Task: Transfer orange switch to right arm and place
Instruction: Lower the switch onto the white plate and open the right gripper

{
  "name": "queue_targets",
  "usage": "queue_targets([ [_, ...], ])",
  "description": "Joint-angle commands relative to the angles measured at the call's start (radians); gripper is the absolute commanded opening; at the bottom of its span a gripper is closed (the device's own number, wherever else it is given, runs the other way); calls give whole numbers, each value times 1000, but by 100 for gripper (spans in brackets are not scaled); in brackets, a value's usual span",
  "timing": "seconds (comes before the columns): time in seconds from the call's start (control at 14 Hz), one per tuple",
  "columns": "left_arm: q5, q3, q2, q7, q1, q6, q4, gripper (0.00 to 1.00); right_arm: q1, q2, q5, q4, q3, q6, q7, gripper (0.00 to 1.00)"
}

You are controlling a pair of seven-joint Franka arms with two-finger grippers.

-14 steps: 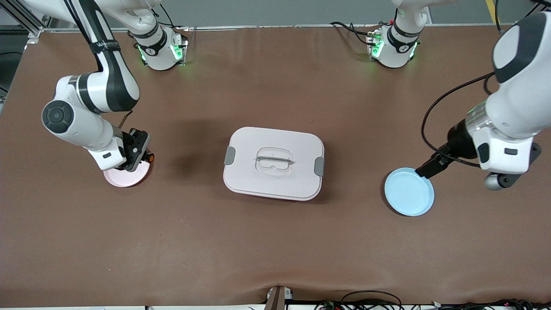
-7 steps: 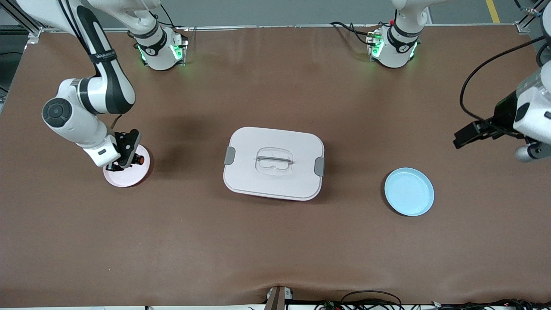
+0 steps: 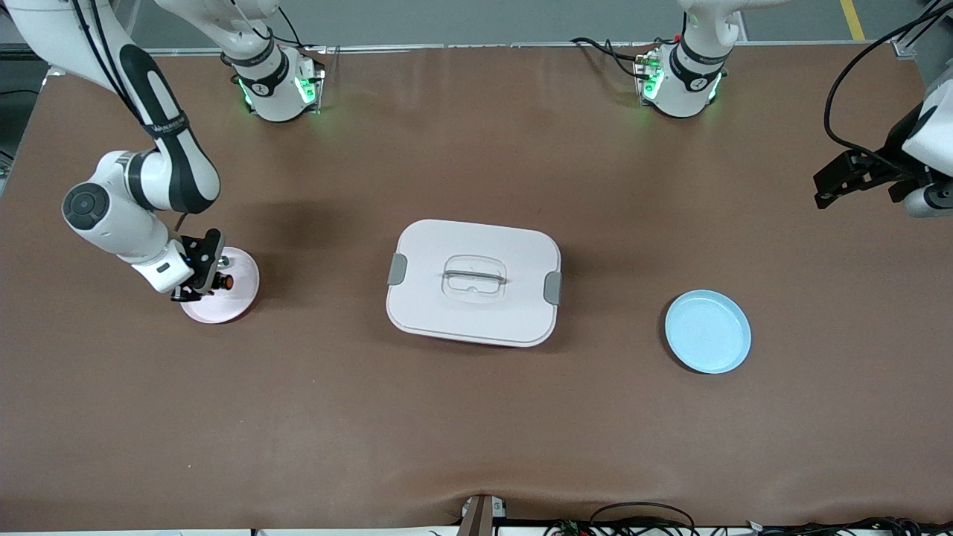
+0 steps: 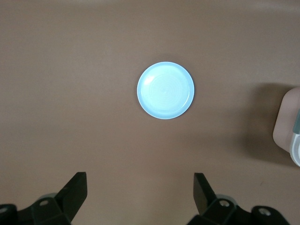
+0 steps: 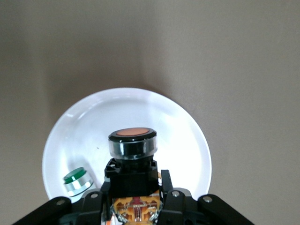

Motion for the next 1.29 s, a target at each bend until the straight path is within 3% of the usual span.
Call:
queue_targets([
  [0.0,0,15,-27,19,-8,6,-25,100,-34,48,-22,4,18,53,-70,0],
  [0.43,-2,12,-20,17,-7,12,-22,100,-51,116,-22,14,18,98,-80,0],
  [0.86,-2,9,-25,17,-5,12,-24,100,-54,121,-17,33,18,87,-64,0],
  [0.93,-2,9,-24,17,-5,13,-22,100,-61,121,-16,46,18,87,-69,22],
  [1.0,-2,9,-24,19,-4,16,-22,100,-66,121,-13,53,18,82,-66,99],
  [1.22,-36,15,-24,20,4,19,-22,100,-68,119,-8,82,19,7,-66,100],
])
